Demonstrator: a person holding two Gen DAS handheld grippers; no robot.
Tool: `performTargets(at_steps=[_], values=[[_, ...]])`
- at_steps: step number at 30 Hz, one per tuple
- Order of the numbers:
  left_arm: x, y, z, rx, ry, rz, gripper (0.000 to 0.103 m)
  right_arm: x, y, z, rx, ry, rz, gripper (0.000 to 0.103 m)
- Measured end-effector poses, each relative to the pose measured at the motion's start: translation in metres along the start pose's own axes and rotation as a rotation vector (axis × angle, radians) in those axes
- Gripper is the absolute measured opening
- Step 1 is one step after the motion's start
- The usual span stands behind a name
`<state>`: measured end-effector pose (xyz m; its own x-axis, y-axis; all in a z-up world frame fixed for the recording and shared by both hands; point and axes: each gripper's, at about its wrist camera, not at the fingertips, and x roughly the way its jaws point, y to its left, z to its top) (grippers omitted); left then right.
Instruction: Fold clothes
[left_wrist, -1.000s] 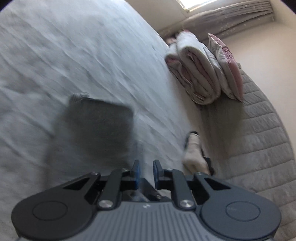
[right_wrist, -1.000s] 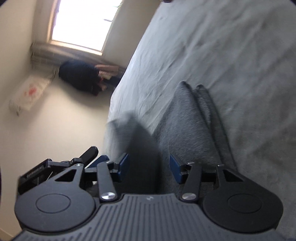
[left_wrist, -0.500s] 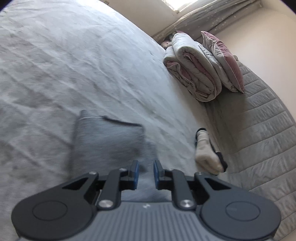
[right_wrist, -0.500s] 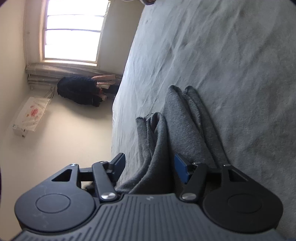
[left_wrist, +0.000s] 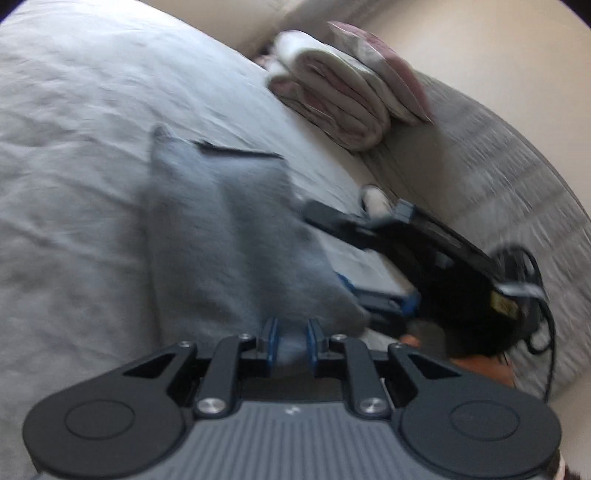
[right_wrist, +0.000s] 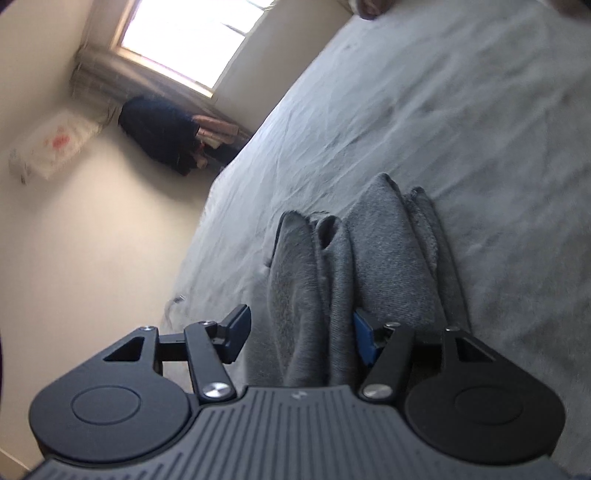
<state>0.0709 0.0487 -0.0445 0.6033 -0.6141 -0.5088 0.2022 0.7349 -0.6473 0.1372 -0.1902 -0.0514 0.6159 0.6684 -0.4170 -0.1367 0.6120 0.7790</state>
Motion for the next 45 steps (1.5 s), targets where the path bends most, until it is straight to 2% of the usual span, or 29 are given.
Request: performTargets(at_steps=[3,8,15,22,25,28,30,35,41,45], values=[[-0.003,-0.007,0.001,0.064,0.003,-0.007,0.016,0.007,0.014,-0.009,-0.163,-0.015,-0.069,0.024],[-0.019,-0.005,0.009,0.093,-0.071,-0.018,0.017,0.005,0.03,-0.017,-0.292,-0.083,-0.061,0.022],[-0.033,-0.003,0.016,0.096,-0.186,-0.045,0.017,0.0,0.035,-0.007,-0.338,-0.148,-0.036,0.022],[-0.013,-0.004,0.009,0.089,-0.146,-0.048,0.017,-0.019,0.015,0.007,-0.275,-0.181,-0.057,0.022],[-0.002,-0.007,0.008,0.094,-0.114,-0.05,0.021,-0.017,-0.001,0.01,-0.242,-0.153,-0.092,0.022],[0.012,-0.005,0.003,0.091,-0.039,-0.035,0.023,-0.011,-0.015,0.007,-0.221,-0.112,-0.15,0.022],[0.019,-0.004,0.0,0.097,-0.009,-0.028,0.023,-0.009,-0.019,0.005,-0.212,-0.101,-0.157,0.027],[0.006,-0.011,0.004,0.119,-0.027,-0.055,0.023,-0.019,-0.009,0.009,-0.249,-0.102,-0.161,0.033],[-0.012,-0.012,0.007,0.127,-0.089,-0.069,0.023,-0.04,-0.001,0.011,-0.281,-0.149,-0.115,0.033],[-0.001,-0.013,0.002,0.157,-0.028,-0.047,0.023,-0.048,0.009,0.009,-0.332,-0.148,-0.052,0.033]])
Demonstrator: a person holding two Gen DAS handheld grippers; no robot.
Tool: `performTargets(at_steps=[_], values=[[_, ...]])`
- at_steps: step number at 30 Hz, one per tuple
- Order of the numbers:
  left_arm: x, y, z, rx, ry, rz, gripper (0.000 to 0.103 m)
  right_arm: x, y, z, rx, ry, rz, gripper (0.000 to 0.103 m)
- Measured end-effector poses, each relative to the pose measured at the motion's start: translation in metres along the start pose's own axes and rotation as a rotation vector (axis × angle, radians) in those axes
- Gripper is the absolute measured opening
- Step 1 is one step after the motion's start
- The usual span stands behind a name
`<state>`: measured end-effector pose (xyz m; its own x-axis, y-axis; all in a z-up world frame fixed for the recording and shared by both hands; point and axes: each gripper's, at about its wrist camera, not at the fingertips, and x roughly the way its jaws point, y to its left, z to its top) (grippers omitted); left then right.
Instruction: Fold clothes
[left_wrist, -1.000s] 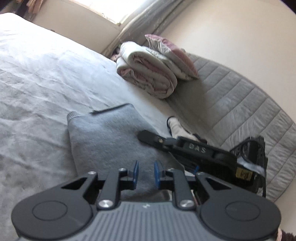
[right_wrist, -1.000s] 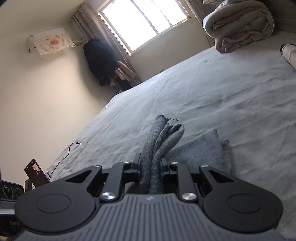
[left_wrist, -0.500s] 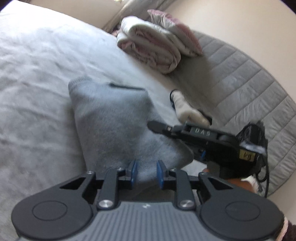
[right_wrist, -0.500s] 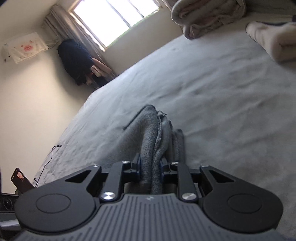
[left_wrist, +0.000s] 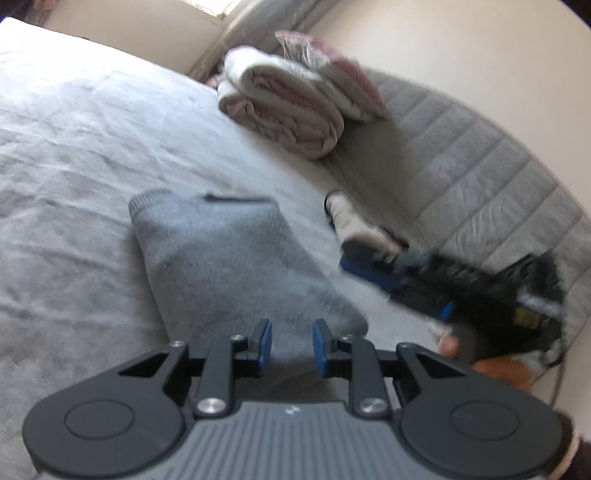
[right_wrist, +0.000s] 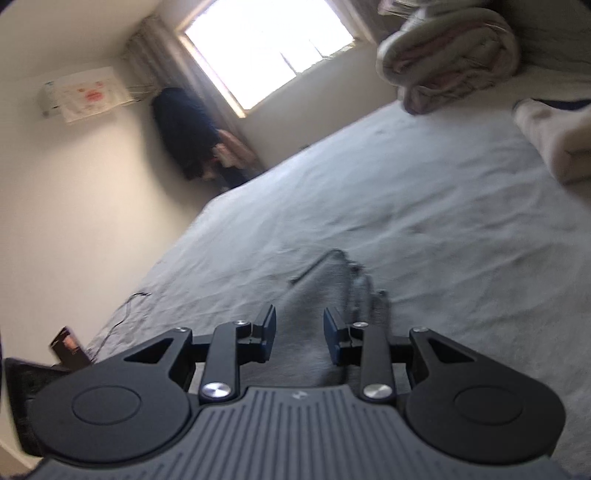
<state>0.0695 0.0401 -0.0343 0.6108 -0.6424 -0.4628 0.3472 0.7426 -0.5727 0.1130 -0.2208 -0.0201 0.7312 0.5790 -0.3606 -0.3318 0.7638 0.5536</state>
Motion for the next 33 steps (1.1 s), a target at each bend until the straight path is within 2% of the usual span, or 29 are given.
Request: performTargets(at_steps=[3,10,13,15,16,18,20,21,23,26,29,33], values=[[0.013,0.002,-0.007,0.011,0.078,0.033,0.022,0.002,0.005,-0.006,-0.062,0.032,0.027,0.033],[0.009,0.007,-0.007,-0.012,0.137,-0.008,0.025,0.018,-0.008,-0.029,-0.137,0.244,-0.09,0.033],[0.007,0.009,-0.005,-0.032,0.159,-0.029,0.026,0.012,-0.013,-0.031,-0.127,0.255,-0.086,0.035],[0.003,0.012,0.0,-0.048,0.149,-0.047,0.035,0.006,-0.015,-0.028,-0.11,0.254,-0.081,0.036],[0.001,0.013,0.003,-0.056,0.144,-0.055,0.043,0.003,-0.017,-0.027,-0.087,0.258,-0.079,0.037],[-0.01,0.018,0.008,-0.07,0.095,-0.059,0.052,-0.005,-0.021,-0.027,-0.021,0.27,-0.075,0.043],[-0.02,0.027,0.013,-0.102,0.037,-0.027,0.071,-0.011,-0.026,-0.029,0.067,0.281,-0.07,0.057],[-0.022,0.033,0.015,-0.128,0.015,-0.008,0.073,-0.014,-0.029,-0.031,0.113,0.284,-0.057,0.062],[-0.018,0.047,0.02,-0.205,0.01,0.019,0.076,-0.015,-0.032,-0.033,0.203,0.295,-0.022,0.079],[0.001,0.073,0.031,-0.288,0.027,0.035,0.079,-0.009,-0.035,-0.041,0.324,0.319,0.038,0.092],[0.024,0.101,0.042,-0.387,0.048,0.052,0.079,-0.001,-0.037,-0.047,0.41,0.316,0.053,0.094],[0.045,0.12,0.06,-0.46,-0.015,-0.004,0.079,0.003,-0.035,-0.049,0.478,0.231,0.021,0.094]])
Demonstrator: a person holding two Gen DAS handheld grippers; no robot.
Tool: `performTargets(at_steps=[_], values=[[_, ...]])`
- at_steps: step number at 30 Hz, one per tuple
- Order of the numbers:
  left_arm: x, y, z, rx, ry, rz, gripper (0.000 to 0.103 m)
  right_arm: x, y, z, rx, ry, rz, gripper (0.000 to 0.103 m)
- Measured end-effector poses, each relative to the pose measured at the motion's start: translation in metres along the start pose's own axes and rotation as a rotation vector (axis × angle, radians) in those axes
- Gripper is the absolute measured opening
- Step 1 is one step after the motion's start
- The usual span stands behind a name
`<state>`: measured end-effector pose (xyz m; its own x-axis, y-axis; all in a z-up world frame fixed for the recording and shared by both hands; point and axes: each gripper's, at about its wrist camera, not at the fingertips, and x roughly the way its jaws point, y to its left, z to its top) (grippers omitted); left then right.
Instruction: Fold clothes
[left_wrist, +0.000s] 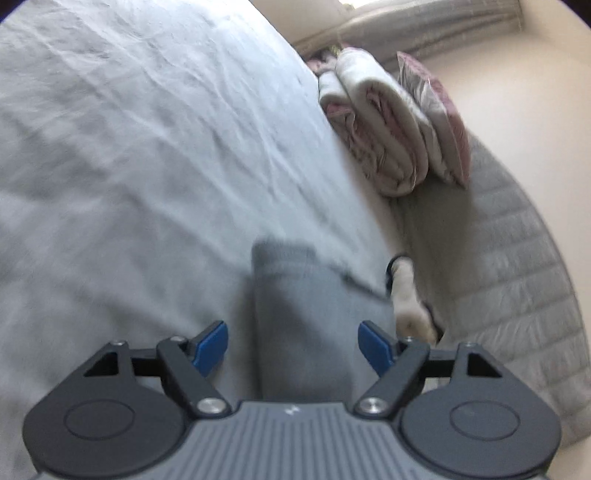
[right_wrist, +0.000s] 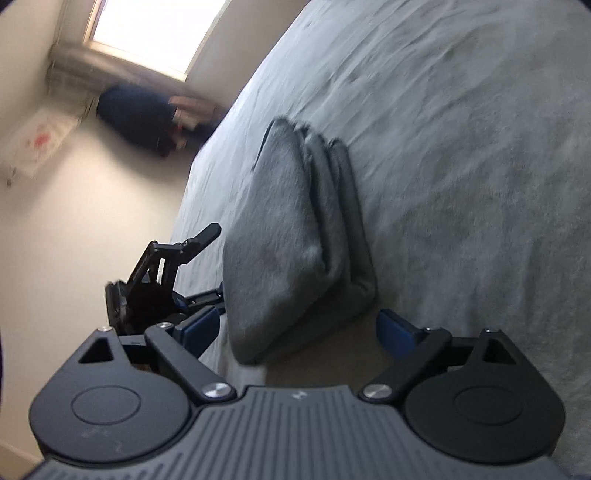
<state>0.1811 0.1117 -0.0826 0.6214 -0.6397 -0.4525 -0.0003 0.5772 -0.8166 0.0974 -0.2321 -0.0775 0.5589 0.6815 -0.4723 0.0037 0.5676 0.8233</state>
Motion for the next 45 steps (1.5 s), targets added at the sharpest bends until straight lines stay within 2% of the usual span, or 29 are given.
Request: performTargets(at_steps=[3,6,12,15,17,18,20,21,22,23,24,26,31,36,42,45], values=[[0.019,-0.002,0.014,-0.002,-0.022,-0.018,0.078,0.001,-0.001,-0.003,0.053,-0.068,-0.001,0.094],[0.038,-0.006,0.025,0.017,0.006,-0.05,0.077,0.003,0.001,-0.006,0.061,-0.113,0.001,0.094],[0.065,-0.027,0.051,0.186,0.128,-0.044,0.077,0.007,0.005,-0.011,0.023,-0.147,0.008,0.093],[0.074,-0.035,0.058,0.262,0.192,-0.069,0.077,0.006,0.004,-0.014,0.019,-0.149,0.007,0.083],[0.082,-0.037,0.056,0.299,0.243,-0.085,0.077,0.005,-0.002,-0.013,0.043,-0.148,0.018,0.067],[0.086,-0.038,0.055,0.318,0.266,-0.089,0.077,0.004,-0.005,-0.012,0.059,-0.148,0.025,0.063],[0.087,-0.041,0.048,0.35,0.261,-0.075,0.075,0.003,-0.013,-0.01,0.095,-0.144,0.042,0.048],[0.088,-0.042,0.044,0.344,0.247,-0.05,0.07,0.004,-0.016,-0.008,0.11,-0.139,0.051,0.046],[0.09,-0.044,0.041,0.338,0.234,-0.024,0.054,0.005,-0.016,-0.005,0.117,-0.131,0.061,0.042],[0.092,-0.045,0.037,0.332,0.22,0.001,0.047,0.005,-0.017,-0.002,0.122,-0.125,0.072,0.039],[0.093,-0.048,0.035,0.325,0.204,0.019,0.044,0.002,-0.016,0.0,0.116,-0.126,0.083,0.037],[0.087,-0.051,0.031,0.294,0.178,0.041,0.033,-0.01,-0.013,-0.001,0.105,-0.136,0.103,0.032],[0.072,-0.061,0.02,0.209,0.119,0.086,0.028,-0.028,-0.007,0.008,0.1,-0.158,0.141,0.03],[0.052,-0.078,-0.004,0.156,0.079,0.127,0.026,-0.046,-0.017,0.02,0.171,-0.183,0.148,0.029],[0.026,-0.092,-0.046,0.031,0.095,0.182,0.025,-0.069,-0.018,0.025,0.203,-0.189,0.143,0.028],[0.013,-0.102,-0.064,0.013,0.095,0.205,0.024,-0.077,-0.02,0.027,0.208,-0.191,0.142,0.028]])
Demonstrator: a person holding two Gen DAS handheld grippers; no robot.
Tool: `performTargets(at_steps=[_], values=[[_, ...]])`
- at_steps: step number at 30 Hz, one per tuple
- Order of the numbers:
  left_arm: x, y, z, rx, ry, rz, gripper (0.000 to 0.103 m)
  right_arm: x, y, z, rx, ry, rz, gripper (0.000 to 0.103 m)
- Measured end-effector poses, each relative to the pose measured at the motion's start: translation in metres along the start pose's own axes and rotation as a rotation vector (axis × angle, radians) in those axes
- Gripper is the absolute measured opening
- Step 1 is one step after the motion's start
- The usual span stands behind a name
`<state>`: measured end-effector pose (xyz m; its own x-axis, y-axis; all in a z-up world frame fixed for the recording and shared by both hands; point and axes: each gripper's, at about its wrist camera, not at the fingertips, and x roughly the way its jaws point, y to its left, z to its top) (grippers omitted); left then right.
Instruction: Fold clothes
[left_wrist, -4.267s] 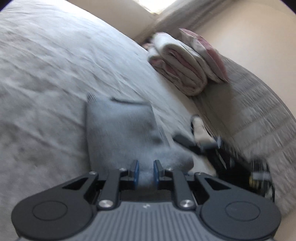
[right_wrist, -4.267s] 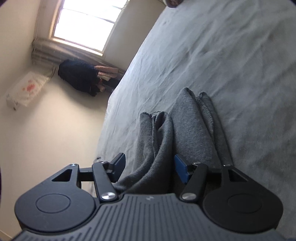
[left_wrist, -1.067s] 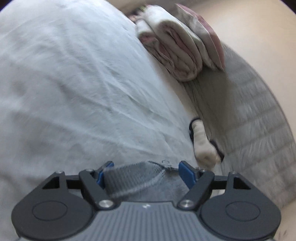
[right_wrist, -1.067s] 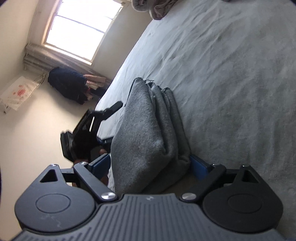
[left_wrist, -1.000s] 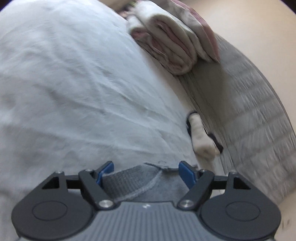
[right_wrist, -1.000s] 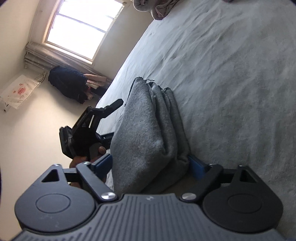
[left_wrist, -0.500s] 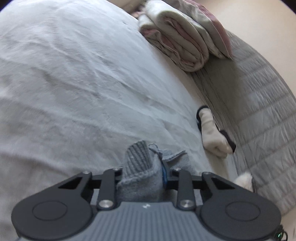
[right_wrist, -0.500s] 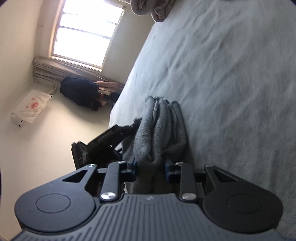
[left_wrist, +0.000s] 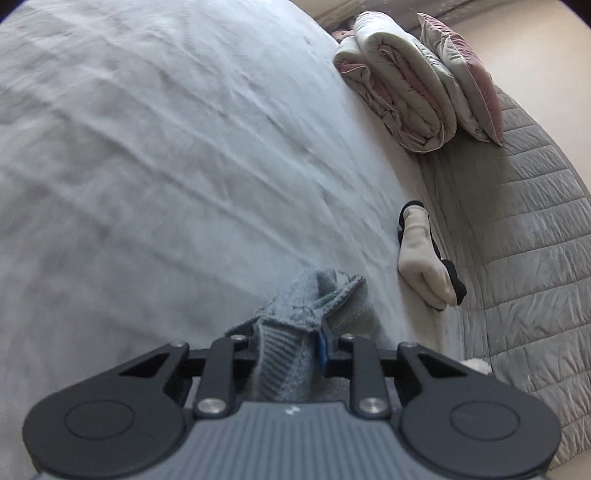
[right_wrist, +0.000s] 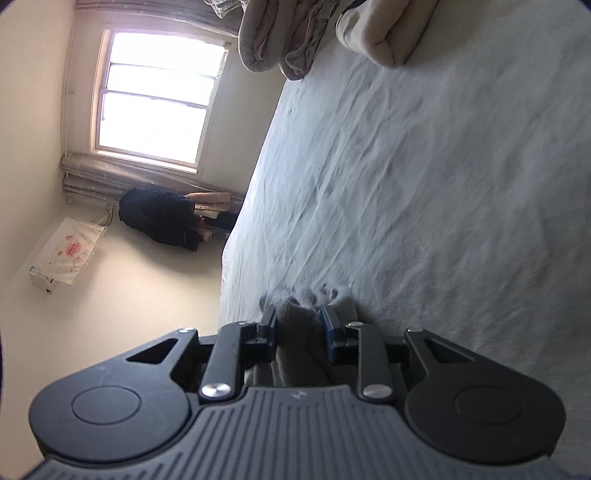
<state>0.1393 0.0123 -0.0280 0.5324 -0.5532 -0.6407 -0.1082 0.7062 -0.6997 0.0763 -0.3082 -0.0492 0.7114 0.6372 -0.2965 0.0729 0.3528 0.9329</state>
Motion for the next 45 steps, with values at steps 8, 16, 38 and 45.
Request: performTargets(at_steps=[8,16,38,45], values=[[-0.012,-0.012,-0.013,0.079,-0.101,0.065,0.031,0.004,-0.01,0.004,-0.079,-0.07,-0.163,0.047],[-0.018,-0.042,-0.012,0.267,-0.222,-0.018,0.028,-0.012,0.019,-0.007,-0.316,-0.19,-0.22,0.054],[0.056,-0.031,0.01,0.456,-0.085,-0.016,0.002,0.019,0.004,-0.026,-0.654,-0.072,-0.415,0.034],[0.024,-0.022,0.022,0.399,-0.078,0.024,0.047,-0.008,-0.006,-0.013,-0.489,-0.068,-0.345,0.052]])
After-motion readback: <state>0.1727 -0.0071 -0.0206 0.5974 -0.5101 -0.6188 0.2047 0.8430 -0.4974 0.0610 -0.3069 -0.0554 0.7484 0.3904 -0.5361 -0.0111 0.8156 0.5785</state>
